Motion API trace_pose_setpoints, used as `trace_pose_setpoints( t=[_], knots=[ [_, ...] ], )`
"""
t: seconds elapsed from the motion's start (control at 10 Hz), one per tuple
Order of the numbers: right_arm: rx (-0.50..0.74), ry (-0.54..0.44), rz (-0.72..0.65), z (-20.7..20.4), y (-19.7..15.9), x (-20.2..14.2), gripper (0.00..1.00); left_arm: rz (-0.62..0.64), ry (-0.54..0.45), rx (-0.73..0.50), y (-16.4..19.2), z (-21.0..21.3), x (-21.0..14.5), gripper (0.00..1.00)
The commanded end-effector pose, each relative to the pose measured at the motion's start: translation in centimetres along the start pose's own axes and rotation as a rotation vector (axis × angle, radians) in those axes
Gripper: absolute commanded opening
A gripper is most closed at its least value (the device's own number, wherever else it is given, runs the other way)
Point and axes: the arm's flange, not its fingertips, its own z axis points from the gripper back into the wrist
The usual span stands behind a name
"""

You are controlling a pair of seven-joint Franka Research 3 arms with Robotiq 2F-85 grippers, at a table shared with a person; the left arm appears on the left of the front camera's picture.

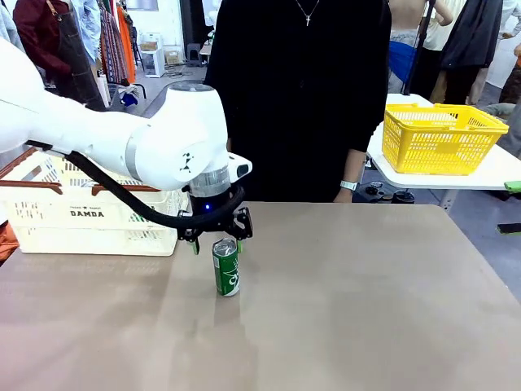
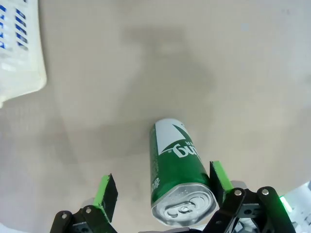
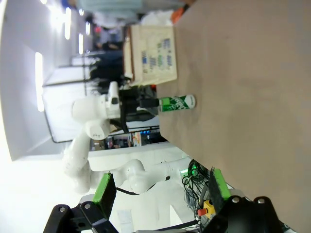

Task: Place the drinks into the Shopping basket.
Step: Pick up one drink and place it into the Shopping basket.

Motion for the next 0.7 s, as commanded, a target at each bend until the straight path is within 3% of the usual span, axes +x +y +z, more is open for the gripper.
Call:
trace_pose_setpoints(
  t=[0.0,0.6],
  knots=[
    [-0.001,0.01,-0.009,0.29,0.47,-0.02,1.0,-0.022,0.031,-0.001,-0.6,-0.8,0.07,1.0],
    [-0.001,0.01,-0.009,0.29,0.47,-0.02,1.0,-0.049,0.035,-0.022,-0.99,-1.67,0.43,1.0]
  ],
)
